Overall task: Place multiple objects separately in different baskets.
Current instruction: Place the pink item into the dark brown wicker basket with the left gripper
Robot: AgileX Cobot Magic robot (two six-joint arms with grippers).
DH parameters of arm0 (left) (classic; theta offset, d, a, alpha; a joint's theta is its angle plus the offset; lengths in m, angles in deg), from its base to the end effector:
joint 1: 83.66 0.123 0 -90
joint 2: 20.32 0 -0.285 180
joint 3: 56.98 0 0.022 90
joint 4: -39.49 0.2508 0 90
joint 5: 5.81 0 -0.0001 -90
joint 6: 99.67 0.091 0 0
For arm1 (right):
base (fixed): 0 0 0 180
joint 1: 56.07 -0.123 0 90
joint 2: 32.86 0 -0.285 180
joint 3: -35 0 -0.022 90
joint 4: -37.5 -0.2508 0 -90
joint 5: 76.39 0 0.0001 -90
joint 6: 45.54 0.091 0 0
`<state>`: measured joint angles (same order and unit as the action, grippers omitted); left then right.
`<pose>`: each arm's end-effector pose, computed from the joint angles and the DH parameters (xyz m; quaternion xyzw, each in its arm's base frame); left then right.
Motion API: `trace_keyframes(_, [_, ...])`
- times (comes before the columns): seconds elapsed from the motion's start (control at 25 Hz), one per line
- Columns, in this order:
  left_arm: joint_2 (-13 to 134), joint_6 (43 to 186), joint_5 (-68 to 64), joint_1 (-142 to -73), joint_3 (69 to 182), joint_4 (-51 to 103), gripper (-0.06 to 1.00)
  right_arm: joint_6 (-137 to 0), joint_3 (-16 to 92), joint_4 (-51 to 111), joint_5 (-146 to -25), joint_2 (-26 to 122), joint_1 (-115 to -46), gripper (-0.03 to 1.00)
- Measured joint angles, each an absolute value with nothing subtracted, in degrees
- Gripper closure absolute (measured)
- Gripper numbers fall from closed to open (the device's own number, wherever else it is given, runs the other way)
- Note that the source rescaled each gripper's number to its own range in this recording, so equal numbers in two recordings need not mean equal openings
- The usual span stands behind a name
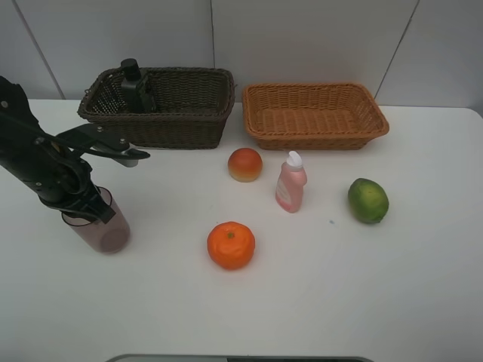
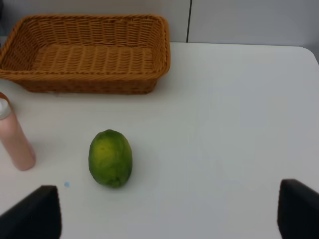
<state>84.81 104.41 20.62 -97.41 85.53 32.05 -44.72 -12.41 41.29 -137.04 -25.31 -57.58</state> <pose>0.2528 -0.0673 0.1230 0.2699 0.9576 -0.0256 0.0979 -0.0078 -0.0055 0.2832 -0.0035 0.8458 -0.0222 0.5331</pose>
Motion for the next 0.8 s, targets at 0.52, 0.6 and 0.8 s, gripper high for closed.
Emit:
trace_keyframes(0.52, [82.5, 104.4, 20.7, -97.4, 85.5, 32.1, 0.94, -44.7, -12.4, 41.3, -137.0, -25.3, -57.6, 0.11])
trace_keyframes(0.6, [80.5, 104.4, 21.2, -97.4, 85.8, 32.1, 0.94, -44.7, -12.4, 41.3, -137.0, -25.3, -57.6, 0.11])
trace_keyframes(0.8, [77.0, 101.4, 26.9, -97.4, 90.2, 32.1, 0.94, -44.7, -12.4, 41.3, -137.0, -25.3, -57.6, 0.11])
